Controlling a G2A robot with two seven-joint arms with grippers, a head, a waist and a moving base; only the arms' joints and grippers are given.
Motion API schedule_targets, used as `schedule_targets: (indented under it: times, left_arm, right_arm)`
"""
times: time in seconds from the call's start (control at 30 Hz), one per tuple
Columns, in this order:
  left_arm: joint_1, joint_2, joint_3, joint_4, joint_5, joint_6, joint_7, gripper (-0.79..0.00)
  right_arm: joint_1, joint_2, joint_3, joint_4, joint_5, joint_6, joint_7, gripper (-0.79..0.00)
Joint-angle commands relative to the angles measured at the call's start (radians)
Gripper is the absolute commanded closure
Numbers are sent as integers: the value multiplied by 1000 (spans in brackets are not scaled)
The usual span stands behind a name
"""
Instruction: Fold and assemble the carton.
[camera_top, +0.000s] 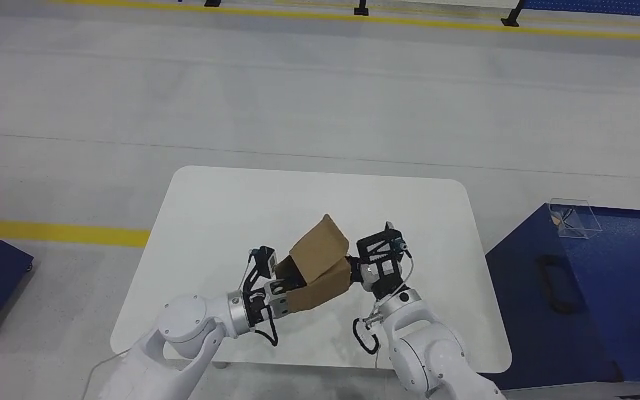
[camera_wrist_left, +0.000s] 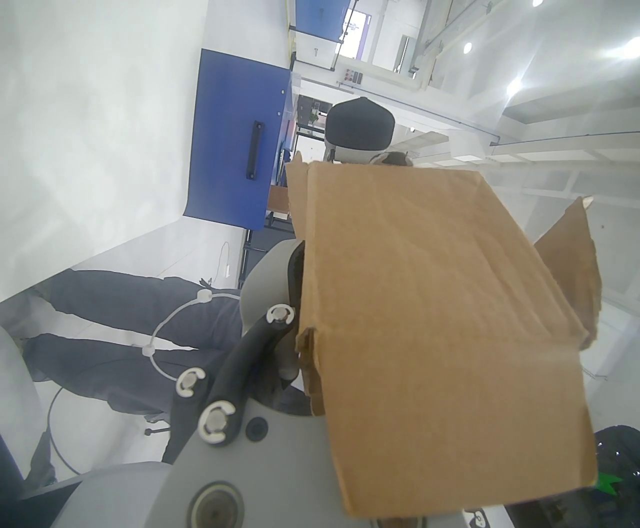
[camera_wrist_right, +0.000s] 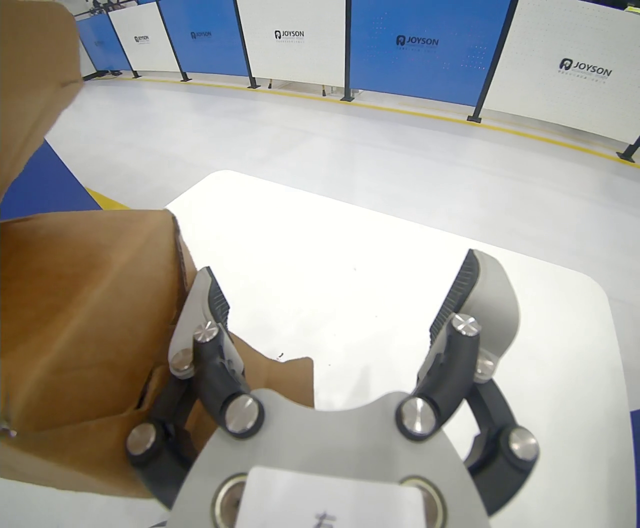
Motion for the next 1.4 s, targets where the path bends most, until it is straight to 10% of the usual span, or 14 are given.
schedule_targets:
  times: [0.0,0.93,1.37]
  left_arm:
    - [4,0,-1,-5,2,1,1,0]
    - [36,1,-25,-34,-29,-11,-23,0]
    - [14,-4,-26,-11,-67,3,-21,0]
  right_arm:
    - [0,-4,-11,0,-7,4,5,-785]
    - [-51,-18,193,-6,110,13,23,-785]
    - [-96,-17,187,65,261,-212,85,-785]
